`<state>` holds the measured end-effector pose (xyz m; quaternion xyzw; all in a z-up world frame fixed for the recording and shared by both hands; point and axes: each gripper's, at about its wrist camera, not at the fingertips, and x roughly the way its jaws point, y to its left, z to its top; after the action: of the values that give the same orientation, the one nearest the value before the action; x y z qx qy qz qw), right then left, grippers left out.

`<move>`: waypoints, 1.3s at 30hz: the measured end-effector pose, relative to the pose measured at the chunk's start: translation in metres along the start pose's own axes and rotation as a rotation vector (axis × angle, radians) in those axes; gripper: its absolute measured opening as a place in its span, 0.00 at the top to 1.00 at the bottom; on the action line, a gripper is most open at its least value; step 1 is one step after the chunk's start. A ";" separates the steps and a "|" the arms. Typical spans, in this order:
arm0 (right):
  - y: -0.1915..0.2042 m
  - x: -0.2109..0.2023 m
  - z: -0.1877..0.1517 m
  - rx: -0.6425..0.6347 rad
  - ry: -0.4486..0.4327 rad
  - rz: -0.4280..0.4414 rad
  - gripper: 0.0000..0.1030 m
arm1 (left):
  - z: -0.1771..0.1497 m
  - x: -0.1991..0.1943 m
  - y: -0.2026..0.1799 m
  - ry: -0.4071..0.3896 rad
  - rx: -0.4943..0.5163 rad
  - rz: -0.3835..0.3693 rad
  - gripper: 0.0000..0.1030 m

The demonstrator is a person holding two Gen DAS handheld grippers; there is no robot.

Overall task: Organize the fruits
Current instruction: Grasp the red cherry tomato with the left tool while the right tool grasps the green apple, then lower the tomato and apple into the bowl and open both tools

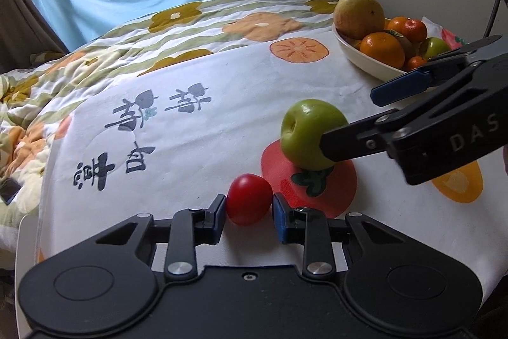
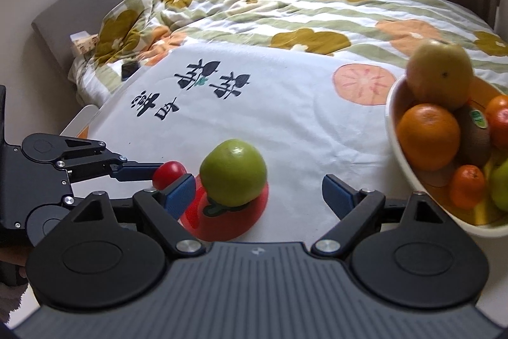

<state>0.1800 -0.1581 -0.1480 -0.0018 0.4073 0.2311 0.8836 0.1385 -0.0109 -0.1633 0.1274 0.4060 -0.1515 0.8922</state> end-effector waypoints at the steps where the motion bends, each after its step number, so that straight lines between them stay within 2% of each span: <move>1: 0.002 0.002 0.000 -0.007 0.003 0.004 0.01 | -0.001 -0.001 0.001 0.003 -0.006 0.002 0.67; 4: 0.006 0.007 0.002 -0.021 0.007 0.015 0.02 | -0.002 -0.002 0.003 0.011 -0.030 0.010 0.67; 13: 0.015 0.025 0.006 -0.055 0.038 0.018 0.15 | -0.006 -0.006 0.006 0.018 -0.070 0.027 0.67; 15: 0.015 0.027 0.006 -0.053 0.046 0.016 0.20 | -0.007 -0.007 0.006 0.019 -0.070 0.032 0.67; 17: 0.015 0.030 0.006 -0.050 0.059 0.015 0.31 | -0.008 -0.008 0.006 0.022 -0.072 0.037 0.67; 18: 0.015 0.030 0.006 -0.048 0.061 0.017 0.32 | -0.008 -0.009 0.007 0.023 -0.075 0.040 0.67; 25: 0.016 0.019 0.004 -0.010 0.067 0.001 0.33 | -0.009 -0.026 0.011 0.012 -0.124 0.069 0.67; 32: 0.013 -0.022 0.002 0.037 0.028 -0.024 0.33 | -0.005 -0.061 0.014 -0.012 -0.220 0.090 0.67; 39: -0.006 -0.072 -0.001 0.095 -0.014 -0.090 0.33 | 0.023 -0.093 -0.008 -0.054 -0.185 0.084 0.67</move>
<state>0.1417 -0.1930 -0.0976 0.0234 0.4112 0.1715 0.8949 0.0928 -0.0104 -0.0785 0.0571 0.3884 -0.0790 0.9163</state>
